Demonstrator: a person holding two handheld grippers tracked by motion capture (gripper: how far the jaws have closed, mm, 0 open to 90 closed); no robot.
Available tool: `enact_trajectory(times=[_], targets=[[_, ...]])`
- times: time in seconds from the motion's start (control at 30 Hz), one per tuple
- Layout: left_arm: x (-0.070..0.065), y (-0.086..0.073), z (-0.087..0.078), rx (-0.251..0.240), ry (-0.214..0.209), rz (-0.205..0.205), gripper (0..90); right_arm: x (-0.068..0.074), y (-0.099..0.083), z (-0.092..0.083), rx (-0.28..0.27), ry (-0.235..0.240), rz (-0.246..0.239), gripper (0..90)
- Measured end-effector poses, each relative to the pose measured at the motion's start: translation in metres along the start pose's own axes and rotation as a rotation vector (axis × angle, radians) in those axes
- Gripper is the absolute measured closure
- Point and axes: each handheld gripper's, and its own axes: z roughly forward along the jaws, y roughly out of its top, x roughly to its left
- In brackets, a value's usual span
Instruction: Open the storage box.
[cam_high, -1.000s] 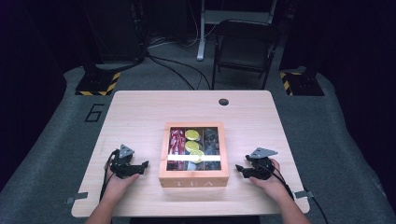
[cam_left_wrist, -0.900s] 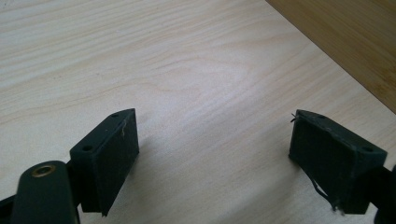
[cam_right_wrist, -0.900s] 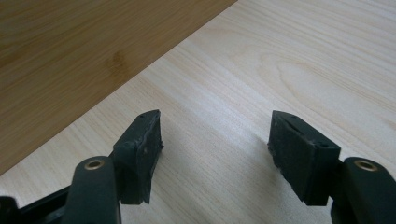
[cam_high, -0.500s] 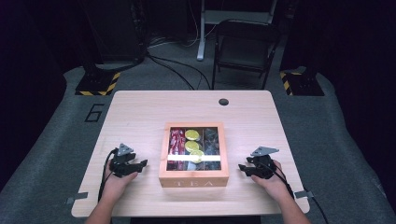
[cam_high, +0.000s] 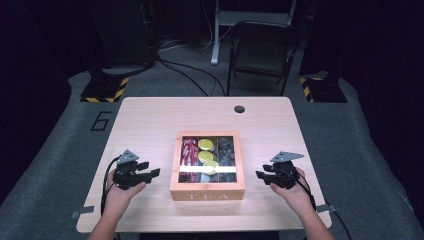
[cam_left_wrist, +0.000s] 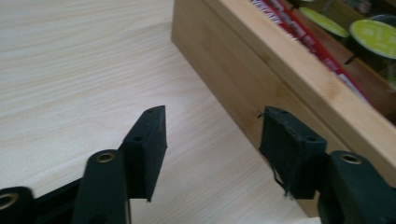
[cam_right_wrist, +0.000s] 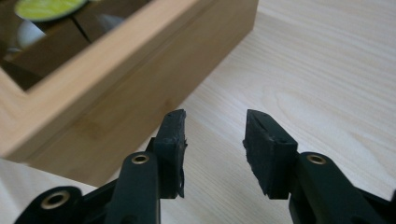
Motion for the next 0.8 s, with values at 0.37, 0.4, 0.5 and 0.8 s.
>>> enact_trajectory(times=[0.37,0.4,0.5,0.8], targets=[[-0.027,0.014,-0.015,-0.042,-0.030,0.046,47.8,0.025,0.020,-0.034,-0.093,0.044,-0.038,59.2],[-0.031,0.012,-0.017,-0.045,-0.041,0.052,48.5,0.031,0.019,-0.039,-0.104,0.045,-0.045,59.5],[-0.034,0.011,-0.018,-0.051,-0.043,0.058,49.8,0.037,0.016,-0.042,-0.122,0.053,-0.054,60.7],[-0.055,0.000,-0.027,-0.047,-0.087,0.111,52.5,0.060,0.005,-0.045,-0.119,0.067,-0.097,63.3]])
